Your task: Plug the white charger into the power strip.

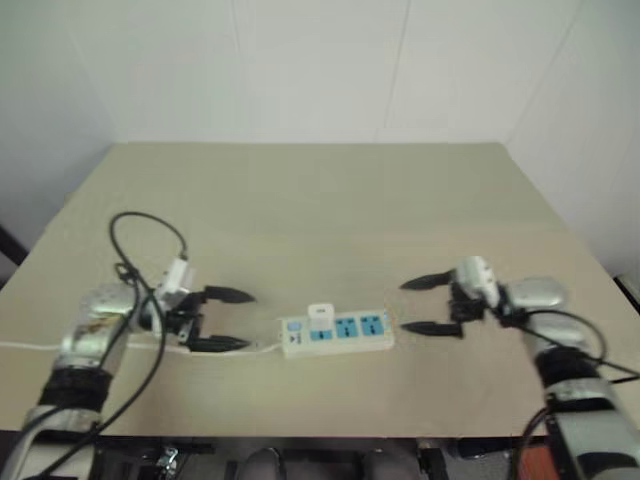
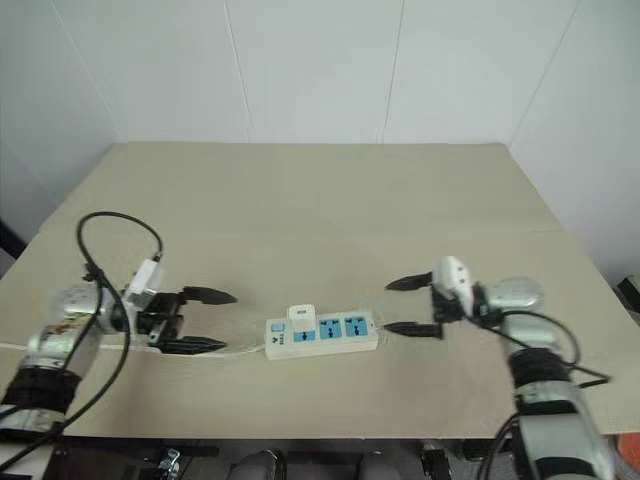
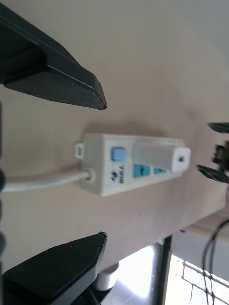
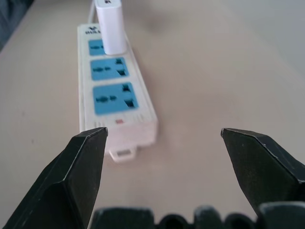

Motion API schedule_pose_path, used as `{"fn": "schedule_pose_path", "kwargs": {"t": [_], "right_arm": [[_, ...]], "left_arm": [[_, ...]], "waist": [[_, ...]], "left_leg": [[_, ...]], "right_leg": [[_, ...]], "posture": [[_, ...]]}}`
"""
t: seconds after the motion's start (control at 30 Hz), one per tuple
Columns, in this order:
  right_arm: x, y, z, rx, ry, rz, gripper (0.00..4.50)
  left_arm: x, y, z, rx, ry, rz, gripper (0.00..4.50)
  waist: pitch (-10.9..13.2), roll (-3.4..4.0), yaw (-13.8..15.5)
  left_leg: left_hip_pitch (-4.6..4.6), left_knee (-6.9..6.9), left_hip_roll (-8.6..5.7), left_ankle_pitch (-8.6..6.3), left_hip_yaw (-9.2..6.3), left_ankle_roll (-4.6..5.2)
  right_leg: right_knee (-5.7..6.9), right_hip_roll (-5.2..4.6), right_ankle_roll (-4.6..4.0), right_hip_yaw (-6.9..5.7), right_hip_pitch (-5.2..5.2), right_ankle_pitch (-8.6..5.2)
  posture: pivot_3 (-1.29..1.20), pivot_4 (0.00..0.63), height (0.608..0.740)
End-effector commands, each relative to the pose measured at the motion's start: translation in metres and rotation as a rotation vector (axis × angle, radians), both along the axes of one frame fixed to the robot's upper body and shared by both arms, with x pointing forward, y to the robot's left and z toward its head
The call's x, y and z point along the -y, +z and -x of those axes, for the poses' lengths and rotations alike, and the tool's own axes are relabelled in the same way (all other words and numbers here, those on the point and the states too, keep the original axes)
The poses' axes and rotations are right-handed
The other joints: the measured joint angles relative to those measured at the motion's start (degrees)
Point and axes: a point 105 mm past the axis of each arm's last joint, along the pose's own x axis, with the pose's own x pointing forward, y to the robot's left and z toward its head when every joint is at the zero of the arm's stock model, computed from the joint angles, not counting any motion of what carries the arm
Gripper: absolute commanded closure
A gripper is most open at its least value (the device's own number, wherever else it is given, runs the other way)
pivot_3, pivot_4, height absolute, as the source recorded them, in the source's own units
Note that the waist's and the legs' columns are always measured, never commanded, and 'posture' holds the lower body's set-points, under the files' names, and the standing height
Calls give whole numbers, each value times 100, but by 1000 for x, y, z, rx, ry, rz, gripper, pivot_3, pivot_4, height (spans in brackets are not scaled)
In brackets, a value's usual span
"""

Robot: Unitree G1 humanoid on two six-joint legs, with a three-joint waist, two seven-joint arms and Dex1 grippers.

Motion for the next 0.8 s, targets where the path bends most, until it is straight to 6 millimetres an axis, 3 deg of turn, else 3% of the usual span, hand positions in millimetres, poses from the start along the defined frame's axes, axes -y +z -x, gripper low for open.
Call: {"fn": "schedule_pose_path", "kwargs": {"t": [0.03, 0.27, 0.8], "right_arm": [[18, 26, 18, 21, 22, 49, 0], [41, 52, 41, 18, -17, 142, 0], [46, 45, 48, -58, -78, 166, 0]], "left_arm": [[-25, 10, 1, 56, 69, -46, 31], [-34, 10, 12, 54, 92, -56, 31], [-23, 4, 14, 38, 77, -44, 31]], "waist": [[3, -2, 3], [24, 3, -8], [27, 3, -1]], "left_leg": [[-3, -4, 1, -4, 0, 2], [0, 0, 2, -19, 13, 8], [8, 21, 6, -17, 13, 6]], "right_leg": [[0, 0, -1, -1, -3, -5], [3, -3, 2, 2, -5, -15], [13, 2, 5, 4, 3, -16]], "posture": [[0, 150, 740], [0, 150, 740], [0, 150, 740]]}}
